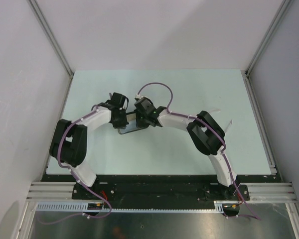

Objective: Organize the sunglasses
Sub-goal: Place the glasses cleaning cloth in the sunglasses case.

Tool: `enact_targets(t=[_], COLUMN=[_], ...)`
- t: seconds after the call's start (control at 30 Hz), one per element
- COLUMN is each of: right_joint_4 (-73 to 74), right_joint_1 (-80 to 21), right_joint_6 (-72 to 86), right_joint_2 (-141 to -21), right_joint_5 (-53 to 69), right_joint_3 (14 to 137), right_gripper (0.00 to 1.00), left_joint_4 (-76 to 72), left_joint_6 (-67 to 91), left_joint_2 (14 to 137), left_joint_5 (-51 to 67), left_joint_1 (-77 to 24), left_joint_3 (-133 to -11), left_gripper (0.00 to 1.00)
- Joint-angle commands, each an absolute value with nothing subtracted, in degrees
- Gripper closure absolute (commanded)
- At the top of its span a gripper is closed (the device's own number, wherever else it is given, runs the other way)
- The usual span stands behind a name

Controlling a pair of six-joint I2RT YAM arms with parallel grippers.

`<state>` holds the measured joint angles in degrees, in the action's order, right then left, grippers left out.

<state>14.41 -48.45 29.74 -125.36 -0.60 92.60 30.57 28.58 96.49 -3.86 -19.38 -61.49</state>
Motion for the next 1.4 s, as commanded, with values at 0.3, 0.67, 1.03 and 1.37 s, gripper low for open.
enact_targets(t=[0.3,0.67,1.03,1.37], right_joint_4=[13.5,14.7,13.4,10.0], right_joint_1=[-48.5,-48.0,-47.7,-48.0], right_joint_6=[29.6,29.8,28.6,26.9], right_joint_2=[-123.9,-123.1,-120.8,-119.5], right_joint_5=[-1.5,-3.3,-7.7,-11.1], right_joint_3=[92.8,91.7,90.3,89.8], right_gripper=[0.98,0.98,1.0,0.94], left_joint_4=[29.6,29.8,29.8,29.7], left_joint_6=[30.1,29.7,28.9,30.4], left_joint_2=[99.4,101.3,94.8,93.2], left_joint_5=[-6.1,-8.7,-8.4,-10.5], left_joint_1=[-19.7,-19.7,-19.7,-19.7], left_joint_3=[-60.2,-60.8,-62.8,-63.7], left_gripper=[1.0,0.99,0.97,0.91])
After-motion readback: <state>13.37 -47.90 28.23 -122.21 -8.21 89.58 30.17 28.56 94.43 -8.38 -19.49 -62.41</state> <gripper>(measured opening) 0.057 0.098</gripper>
